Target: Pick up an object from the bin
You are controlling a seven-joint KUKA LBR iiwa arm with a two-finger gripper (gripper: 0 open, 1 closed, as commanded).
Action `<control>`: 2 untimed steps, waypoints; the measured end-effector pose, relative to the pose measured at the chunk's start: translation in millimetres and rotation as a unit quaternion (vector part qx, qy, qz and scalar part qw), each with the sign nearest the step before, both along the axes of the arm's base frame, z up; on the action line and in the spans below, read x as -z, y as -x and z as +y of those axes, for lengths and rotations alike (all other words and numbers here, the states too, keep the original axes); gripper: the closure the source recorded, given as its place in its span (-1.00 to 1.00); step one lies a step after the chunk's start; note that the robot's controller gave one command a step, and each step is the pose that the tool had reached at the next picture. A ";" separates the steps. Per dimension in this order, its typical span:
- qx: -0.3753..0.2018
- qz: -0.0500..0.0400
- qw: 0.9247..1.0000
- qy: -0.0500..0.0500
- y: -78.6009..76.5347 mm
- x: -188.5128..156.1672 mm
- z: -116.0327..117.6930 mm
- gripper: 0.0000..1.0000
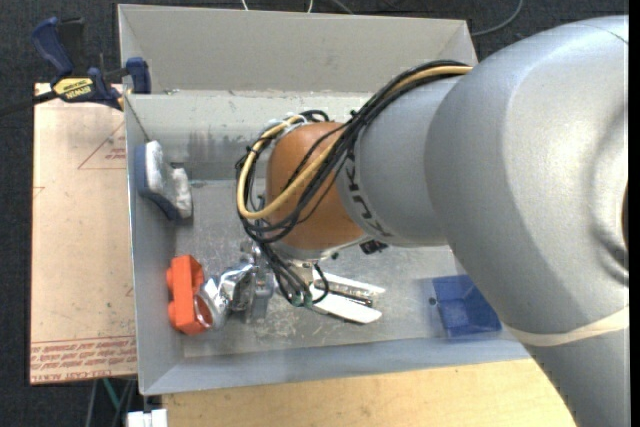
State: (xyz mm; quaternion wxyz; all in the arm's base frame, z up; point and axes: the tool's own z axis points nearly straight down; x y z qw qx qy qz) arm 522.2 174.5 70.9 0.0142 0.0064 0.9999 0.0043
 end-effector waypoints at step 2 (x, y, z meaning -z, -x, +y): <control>0.000 0.003 1.000 0.000 0.9 -25.9 -4.6 1.00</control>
Offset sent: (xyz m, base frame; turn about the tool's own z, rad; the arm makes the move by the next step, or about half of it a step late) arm -0.0007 -0.0050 0.0264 0.0003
